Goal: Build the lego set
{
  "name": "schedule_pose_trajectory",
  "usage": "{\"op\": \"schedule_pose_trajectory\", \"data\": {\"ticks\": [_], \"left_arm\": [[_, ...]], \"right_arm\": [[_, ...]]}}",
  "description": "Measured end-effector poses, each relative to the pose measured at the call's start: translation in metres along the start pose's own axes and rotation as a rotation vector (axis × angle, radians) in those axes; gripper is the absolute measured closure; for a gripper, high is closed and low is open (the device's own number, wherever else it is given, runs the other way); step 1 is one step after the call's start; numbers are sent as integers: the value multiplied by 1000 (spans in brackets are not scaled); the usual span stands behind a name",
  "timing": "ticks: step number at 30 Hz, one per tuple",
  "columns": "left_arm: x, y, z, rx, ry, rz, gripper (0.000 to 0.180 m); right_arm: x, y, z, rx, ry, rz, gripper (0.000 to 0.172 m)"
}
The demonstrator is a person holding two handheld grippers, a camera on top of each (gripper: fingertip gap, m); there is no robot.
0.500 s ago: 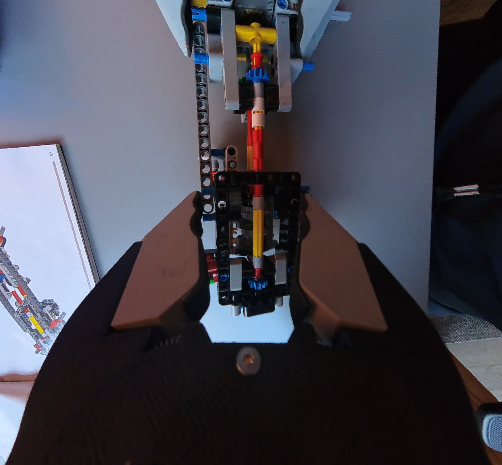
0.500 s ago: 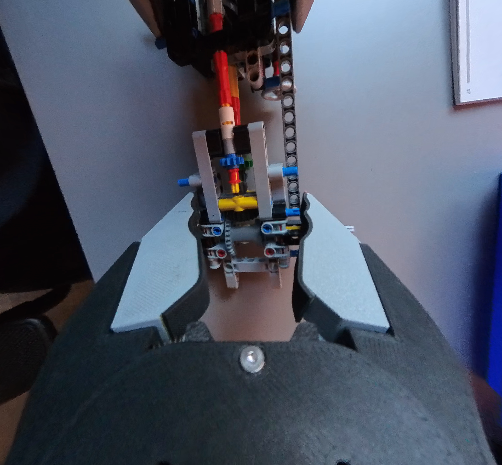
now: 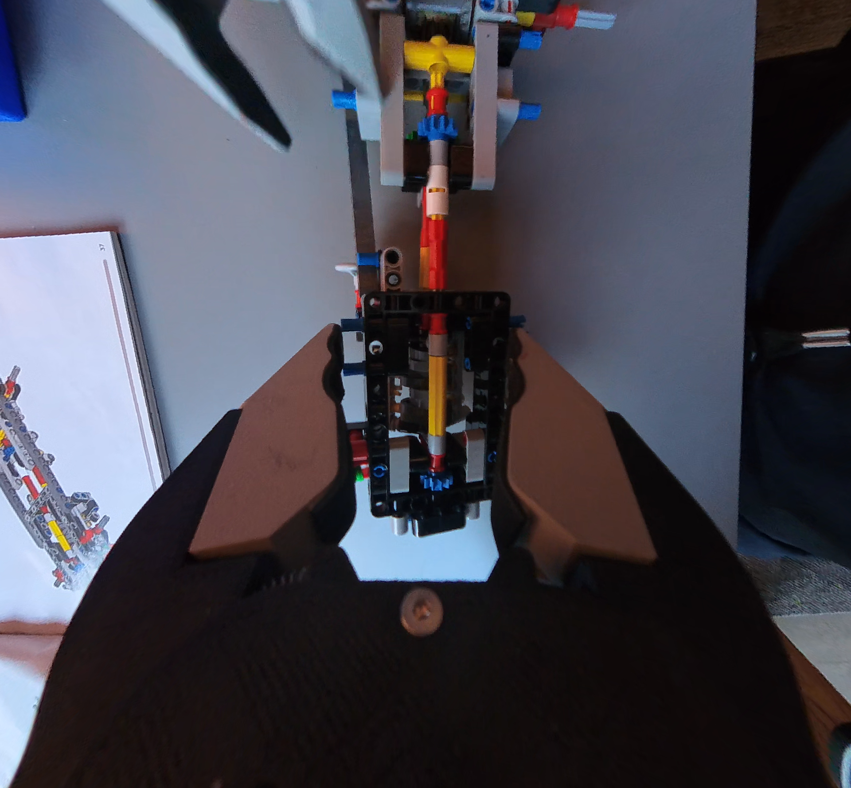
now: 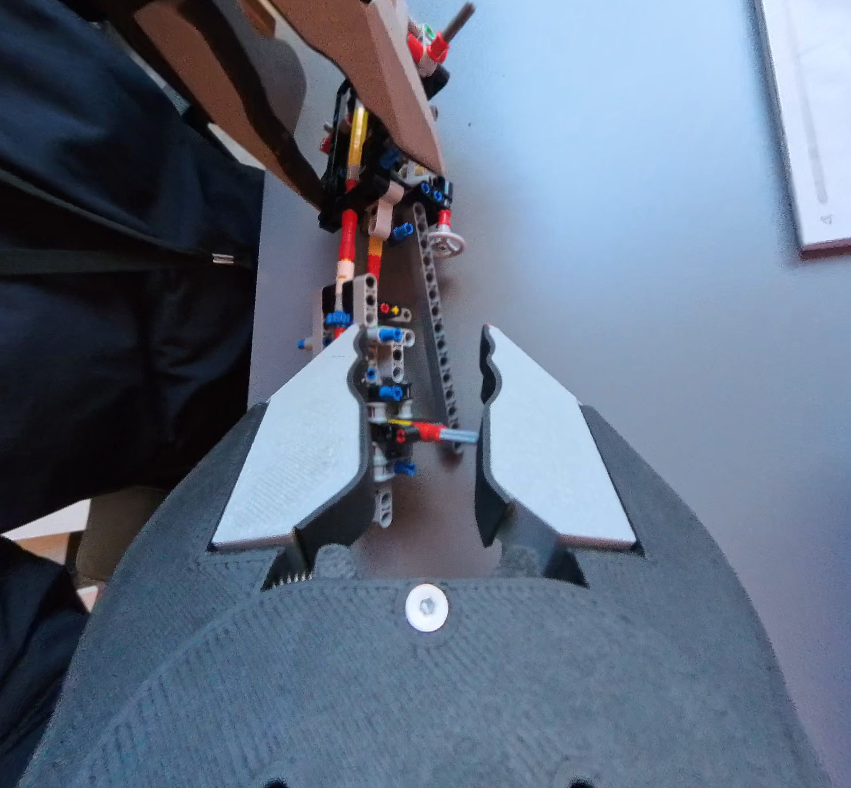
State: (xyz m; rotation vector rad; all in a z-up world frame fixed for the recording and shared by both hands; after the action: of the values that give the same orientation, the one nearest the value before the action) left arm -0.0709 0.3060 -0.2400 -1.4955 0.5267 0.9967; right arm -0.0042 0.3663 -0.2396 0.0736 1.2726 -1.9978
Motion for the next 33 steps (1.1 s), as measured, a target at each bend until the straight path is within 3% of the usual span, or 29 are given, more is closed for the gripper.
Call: {"op": "schedule_pose_trajectory", "data": {"ticks": [4, 8, 10, 14, 18, 22, 25, 33], "left_arm": [[-3, 1, 0, -18, -29, -20, 110], [-9, -1, 3, -58, -73, -115, 113], [-21, -9, 4, -117, -79, -200, 117], [-61, -27, 10, -197, -156, -407, 111], [-90, 12, 27, -375, -313, -435, 113], [-95, 60, 8, -602, -290, -443, 114], [-85, 88, -13, -683, -253, -409, 111], [-50, 109, -39, -734, -167, -437, 125]], "right_arm": [[3, -17, -15, -108, 66, -76, 133], [-17, -38, -11, -193, 117, -293, 133], [-26, -43, -17, -204, 159, -388, 136], [-36, -44, -38, -239, 292, -425, 135], [-35, -41, -44, -234, 325, -429, 134], [-38, -33, -54, -204, 390, -424, 133], [-47, -25, -56, -152, 429, -459, 132], [-57, -2, -31, -72, 496, -541, 126]]}}
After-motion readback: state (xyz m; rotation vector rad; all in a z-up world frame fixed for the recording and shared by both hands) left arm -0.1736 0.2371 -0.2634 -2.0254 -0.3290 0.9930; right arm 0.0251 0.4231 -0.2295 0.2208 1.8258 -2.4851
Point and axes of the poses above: each gripper's, where its closed fingertips meet, x out along the fingers, y out of its underside, z = x × y across the jaws, the point moved 2 cm from there along -x, back along the fingers, and after that the axes turned 14 degrees about -z, right-handed, at the moved point
